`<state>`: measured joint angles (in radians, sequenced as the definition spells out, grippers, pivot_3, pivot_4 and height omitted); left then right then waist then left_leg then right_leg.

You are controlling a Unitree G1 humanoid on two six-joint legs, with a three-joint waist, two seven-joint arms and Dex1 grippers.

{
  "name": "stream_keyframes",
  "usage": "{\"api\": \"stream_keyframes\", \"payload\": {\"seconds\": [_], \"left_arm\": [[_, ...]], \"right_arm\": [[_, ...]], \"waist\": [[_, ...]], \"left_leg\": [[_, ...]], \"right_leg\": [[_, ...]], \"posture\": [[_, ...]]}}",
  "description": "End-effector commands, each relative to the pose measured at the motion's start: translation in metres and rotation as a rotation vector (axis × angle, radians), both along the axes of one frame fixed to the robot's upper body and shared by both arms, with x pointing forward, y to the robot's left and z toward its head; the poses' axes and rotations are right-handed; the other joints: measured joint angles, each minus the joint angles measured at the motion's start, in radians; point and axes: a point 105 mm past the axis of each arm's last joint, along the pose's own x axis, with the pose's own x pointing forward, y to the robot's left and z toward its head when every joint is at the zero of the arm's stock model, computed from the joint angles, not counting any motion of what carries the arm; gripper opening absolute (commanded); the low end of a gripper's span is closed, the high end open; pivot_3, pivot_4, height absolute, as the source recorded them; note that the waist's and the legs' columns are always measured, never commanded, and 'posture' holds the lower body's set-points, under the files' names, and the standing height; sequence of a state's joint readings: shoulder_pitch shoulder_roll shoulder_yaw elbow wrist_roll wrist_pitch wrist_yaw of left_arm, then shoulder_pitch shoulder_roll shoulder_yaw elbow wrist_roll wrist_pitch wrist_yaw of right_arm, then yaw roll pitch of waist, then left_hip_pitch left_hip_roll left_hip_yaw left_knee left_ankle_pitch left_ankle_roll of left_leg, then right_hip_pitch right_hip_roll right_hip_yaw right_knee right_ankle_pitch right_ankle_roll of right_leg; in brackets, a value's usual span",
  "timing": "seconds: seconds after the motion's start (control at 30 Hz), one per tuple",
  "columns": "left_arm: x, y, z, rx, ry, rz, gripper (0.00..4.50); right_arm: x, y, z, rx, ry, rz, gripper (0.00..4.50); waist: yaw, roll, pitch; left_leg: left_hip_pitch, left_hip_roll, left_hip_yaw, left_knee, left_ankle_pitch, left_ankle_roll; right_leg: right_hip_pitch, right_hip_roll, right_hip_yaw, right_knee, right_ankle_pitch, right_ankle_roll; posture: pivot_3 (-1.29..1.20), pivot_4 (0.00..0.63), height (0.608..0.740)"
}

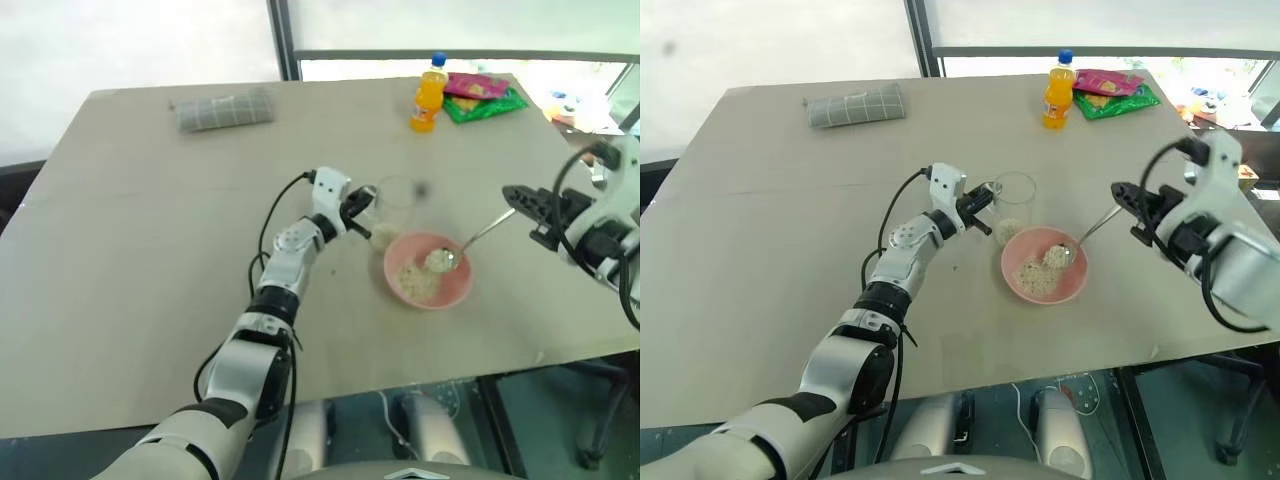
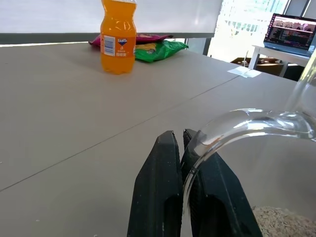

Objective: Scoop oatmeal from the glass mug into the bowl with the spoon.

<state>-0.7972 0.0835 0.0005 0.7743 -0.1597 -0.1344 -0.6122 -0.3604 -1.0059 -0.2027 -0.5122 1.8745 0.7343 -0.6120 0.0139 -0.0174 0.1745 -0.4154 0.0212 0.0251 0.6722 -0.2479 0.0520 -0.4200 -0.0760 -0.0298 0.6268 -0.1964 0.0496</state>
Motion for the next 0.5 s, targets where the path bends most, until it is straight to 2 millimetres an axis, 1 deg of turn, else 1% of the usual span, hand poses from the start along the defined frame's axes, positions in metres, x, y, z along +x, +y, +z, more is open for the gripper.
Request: {"api": "stream_keyframes", "payload": {"seconds": [0.03, 0.13, 0.23, 0.37, 0.5], "left_arm": [[-0.002, 0.004, -0.001, 0.011, -0.007, 0.018, 0.03], [-0.002, 0.006, -0.001, 0.008, -0.007, 0.028, 0.03], [-0.002, 0.008, -0.001, 0.007, -0.007, 0.036, 0.03], [-0.003, 0.008, -0.001, 0.007, -0.007, 0.039, 0.03], [-0.002, 0.008, -0.001, 0.007, -0.008, 0.042, 0.03]], "right_arm": [[0.0, 0.014, 0.01, -0.155, -0.046, 0.091, 0.0], [-0.001, 0.024, 0.01, -0.327, -0.071, 0.169, 0.0], [0.0, 0.032, 0.008, -0.438, -0.091, 0.231, 0.0], [0.001, 0.04, 0.002, -0.507, -0.109, 0.296, 0.0], [0.002, 0.044, 0.007, -0.528, -0.146, 0.319, 0.0]], "waist": [[0.0, 0.0, 0.0], [0.0, 0.0, 0.0], [0.0, 0.0, 0.0], [0.0, 0.0, 0.0], [0.0, 0.0, 0.0]], "left_leg": [[0.0, 0.0, 0.0, 0.0, 0.0, 0.0], [-0.001, 0.0, -0.001, 0.0, 0.0, 0.0], [-0.001, 0.0, -0.002, 0.0, 0.0, 0.0], [-0.001, 0.001, -0.002, 0.0, 0.0, 0.0], [-0.001, 0.0, -0.002, 0.0, 0.0, 0.0]], "right_leg": [[0.0, 0.0, 0.0, 0.0, 0.0, 0.0], [0.0, -0.001, 0.0, -0.001, 0.0, 0.0], [0.0, -0.001, 0.0, -0.001, 0.0, 0.0], [0.0, -0.001, 0.0, -0.001, 0.0, 0.0], [0.0, -0.001, 0.0, -0.001, 0.0, 0.0]], "posture": [[0.0, 0.15, 0.74], [0.0, 0.15, 0.74], [0.0, 0.15, 0.74], [0.0, 0.15, 0.74], [0.0, 0.15, 0.74]]}}
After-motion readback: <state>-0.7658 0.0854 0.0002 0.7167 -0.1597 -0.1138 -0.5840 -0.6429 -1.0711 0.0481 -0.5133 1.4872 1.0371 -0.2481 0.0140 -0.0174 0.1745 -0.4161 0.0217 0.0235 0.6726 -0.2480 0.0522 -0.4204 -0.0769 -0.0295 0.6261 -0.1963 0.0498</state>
